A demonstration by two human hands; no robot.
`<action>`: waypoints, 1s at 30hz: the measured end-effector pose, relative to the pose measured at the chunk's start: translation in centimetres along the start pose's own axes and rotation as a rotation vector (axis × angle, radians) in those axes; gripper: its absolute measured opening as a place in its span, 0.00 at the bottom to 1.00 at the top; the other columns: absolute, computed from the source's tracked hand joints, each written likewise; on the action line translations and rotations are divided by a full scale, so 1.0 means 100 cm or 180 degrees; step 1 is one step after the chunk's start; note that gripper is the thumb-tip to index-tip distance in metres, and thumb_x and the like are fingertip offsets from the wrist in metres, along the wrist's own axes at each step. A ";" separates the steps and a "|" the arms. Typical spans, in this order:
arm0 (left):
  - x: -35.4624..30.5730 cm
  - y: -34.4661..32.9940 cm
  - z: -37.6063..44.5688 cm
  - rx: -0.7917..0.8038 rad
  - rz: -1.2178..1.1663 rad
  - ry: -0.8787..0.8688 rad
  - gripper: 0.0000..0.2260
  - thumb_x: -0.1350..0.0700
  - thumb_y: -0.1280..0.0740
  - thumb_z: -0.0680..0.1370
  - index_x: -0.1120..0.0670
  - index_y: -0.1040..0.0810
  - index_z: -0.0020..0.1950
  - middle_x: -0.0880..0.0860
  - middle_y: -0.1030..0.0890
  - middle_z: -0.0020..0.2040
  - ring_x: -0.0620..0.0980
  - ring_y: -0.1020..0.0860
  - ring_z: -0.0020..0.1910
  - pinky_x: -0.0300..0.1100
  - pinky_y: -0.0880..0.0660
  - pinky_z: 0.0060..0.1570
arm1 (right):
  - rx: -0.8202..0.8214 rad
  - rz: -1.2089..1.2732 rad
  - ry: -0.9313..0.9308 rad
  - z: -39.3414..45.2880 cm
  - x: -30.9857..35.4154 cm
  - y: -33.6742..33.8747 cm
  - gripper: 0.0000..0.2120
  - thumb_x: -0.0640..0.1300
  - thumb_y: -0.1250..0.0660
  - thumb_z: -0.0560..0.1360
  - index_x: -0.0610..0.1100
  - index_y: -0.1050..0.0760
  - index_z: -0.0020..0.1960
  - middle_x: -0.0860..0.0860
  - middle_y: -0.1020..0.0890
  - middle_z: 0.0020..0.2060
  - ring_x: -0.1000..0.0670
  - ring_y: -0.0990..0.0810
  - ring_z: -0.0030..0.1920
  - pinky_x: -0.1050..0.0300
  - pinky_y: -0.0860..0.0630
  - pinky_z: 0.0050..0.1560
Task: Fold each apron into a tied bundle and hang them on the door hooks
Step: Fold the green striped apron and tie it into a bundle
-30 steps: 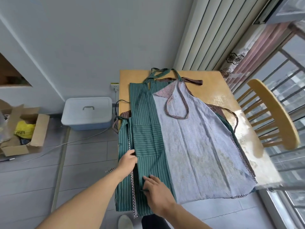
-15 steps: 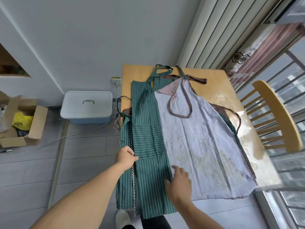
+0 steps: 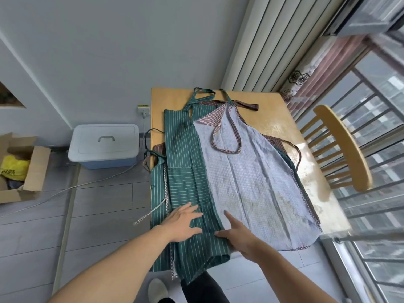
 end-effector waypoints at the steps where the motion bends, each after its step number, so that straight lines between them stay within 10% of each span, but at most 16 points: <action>1: -0.004 -0.001 -0.002 0.0129 -0.0048 0.0050 0.27 0.37 0.39 0.81 0.41 0.38 0.80 0.41 0.46 0.82 0.45 0.52 0.81 0.49 0.55 0.79 | -0.0020 -0.0186 0.0212 -0.010 0.015 0.002 0.26 0.38 0.31 0.79 0.59 0.31 0.70 0.47 0.14 0.48 0.45 0.14 0.41 0.52 0.20 0.34; 5: -0.040 0.017 -0.037 0.0497 -0.1639 0.0169 0.11 0.54 0.38 0.85 0.53 0.18 0.60 0.54 0.20 0.61 0.44 0.20 0.55 0.42 0.28 0.62 | 0.0617 -0.0570 0.0432 -0.037 0.054 0.003 0.17 0.36 0.42 0.82 0.47 0.17 0.60 0.47 0.13 0.50 0.49 0.14 0.44 0.59 0.26 0.34; 10: -0.008 0.015 -0.071 -0.0299 -0.3916 0.1499 0.16 0.65 0.41 0.84 0.61 0.27 0.36 0.54 0.21 0.25 0.49 0.20 0.22 0.41 0.23 0.27 | 0.1236 -0.0446 0.0533 -0.048 0.073 0.003 0.13 0.39 0.38 0.82 0.44 0.24 0.65 0.50 0.16 0.61 0.46 0.16 0.59 0.57 0.23 0.45; 14: -0.003 -0.006 -0.079 0.0847 -0.4128 0.1619 0.12 0.55 0.34 0.81 0.64 0.20 0.45 0.62 0.15 0.42 0.56 0.15 0.39 0.51 0.19 0.48 | 0.0057 -0.1149 0.0641 -0.033 0.070 0.004 0.19 0.58 0.30 0.78 0.42 0.19 0.51 0.50 0.12 0.39 0.51 0.15 0.36 0.59 0.26 0.35; 19: 0.001 0.004 -0.070 0.0176 -0.5177 0.0913 0.37 0.31 0.36 0.74 0.57 0.27 0.72 0.62 0.24 0.70 0.59 0.24 0.69 0.62 0.34 0.72 | -0.0744 -0.2005 0.0739 -0.003 0.053 0.006 0.27 0.62 0.31 0.78 0.46 0.38 0.32 0.51 0.34 0.25 0.52 0.35 0.26 0.58 0.33 0.31; 23: -0.003 0.025 -0.063 -0.0277 -0.5178 0.0698 0.56 0.36 0.24 0.70 0.50 0.59 0.83 0.55 0.53 0.83 0.57 0.49 0.81 0.61 0.52 0.78 | -0.0770 -0.1682 0.0926 0.008 0.045 0.005 0.21 0.56 0.30 0.79 0.45 0.34 0.36 0.53 0.30 0.27 0.53 0.32 0.28 0.59 0.35 0.32; 26: -0.007 0.030 -0.056 -0.0468 -0.4656 0.0700 0.56 0.57 0.17 0.64 0.59 0.51 0.81 0.59 0.36 0.78 0.58 0.34 0.76 0.59 0.44 0.78 | -0.0722 -0.1069 0.0965 0.009 0.044 0.003 0.13 0.53 0.27 0.77 0.47 0.25 0.55 0.53 0.18 0.44 0.55 0.19 0.41 0.57 0.21 0.45; 28: -0.009 0.032 -0.055 -0.0435 -0.4720 0.0552 0.59 0.54 0.12 0.54 0.59 0.42 0.78 0.60 0.23 0.68 0.58 0.25 0.68 0.59 0.39 0.76 | -0.0750 -0.0899 0.1107 0.010 0.047 0.001 0.33 0.54 0.25 0.76 0.53 0.37 0.75 0.52 0.25 0.58 0.51 0.22 0.55 0.54 0.25 0.56; 30: -0.015 0.035 -0.056 -0.0519 -0.4698 0.0665 0.55 0.52 0.16 0.63 0.58 0.47 0.80 0.58 0.32 0.76 0.57 0.34 0.75 0.57 0.46 0.78 | -0.0748 -0.1270 0.1470 0.012 0.053 0.000 0.39 0.53 0.26 0.77 0.59 0.44 0.80 0.52 0.28 0.59 0.51 0.26 0.55 0.53 0.27 0.55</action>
Point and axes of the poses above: each hand's wrist, its own z-axis towards the middle knuckle, its own y-axis out of the back of the hand, x = y × z, the point moved 2 cm from there along z, towards the middle knuckle
